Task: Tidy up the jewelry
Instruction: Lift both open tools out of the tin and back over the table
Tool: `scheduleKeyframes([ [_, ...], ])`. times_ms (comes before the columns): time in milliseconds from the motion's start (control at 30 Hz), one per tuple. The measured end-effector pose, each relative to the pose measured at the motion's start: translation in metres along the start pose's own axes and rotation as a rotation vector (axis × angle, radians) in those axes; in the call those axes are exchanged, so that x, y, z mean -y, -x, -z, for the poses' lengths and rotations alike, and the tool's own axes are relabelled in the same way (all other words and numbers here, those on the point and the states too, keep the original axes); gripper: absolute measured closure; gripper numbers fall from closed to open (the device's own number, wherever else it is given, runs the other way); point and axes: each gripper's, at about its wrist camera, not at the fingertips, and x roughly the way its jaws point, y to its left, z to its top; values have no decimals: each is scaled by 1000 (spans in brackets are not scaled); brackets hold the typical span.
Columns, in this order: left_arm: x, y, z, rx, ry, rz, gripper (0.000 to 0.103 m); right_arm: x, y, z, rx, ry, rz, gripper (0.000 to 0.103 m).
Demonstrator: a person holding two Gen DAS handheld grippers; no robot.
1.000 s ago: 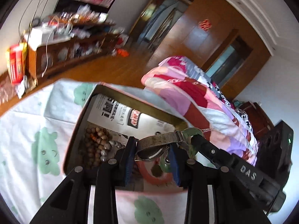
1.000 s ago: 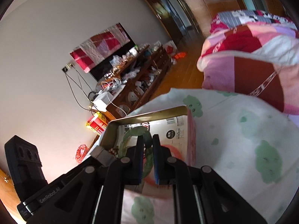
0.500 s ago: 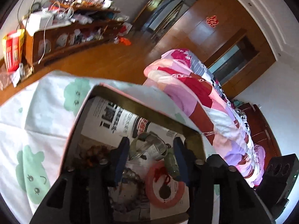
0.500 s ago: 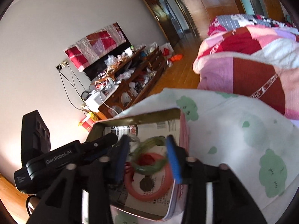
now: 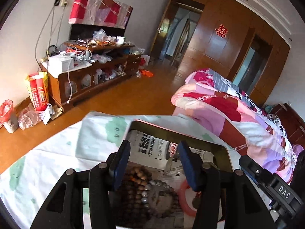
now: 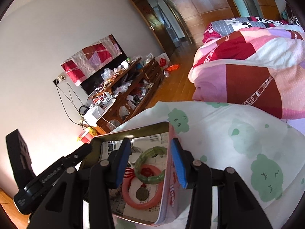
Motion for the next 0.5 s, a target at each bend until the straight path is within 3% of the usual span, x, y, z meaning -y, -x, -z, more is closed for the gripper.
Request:
scheduleKeyframes([
  [233, -1, 21, 18, 14, -17, 13, 50, -6, 8, -2, 22, 28, 14, 56],
  [500, 16, 36, 41, 24, -135, -73, 50, -28, 31, 5, -6, 112, 40, 56],
])
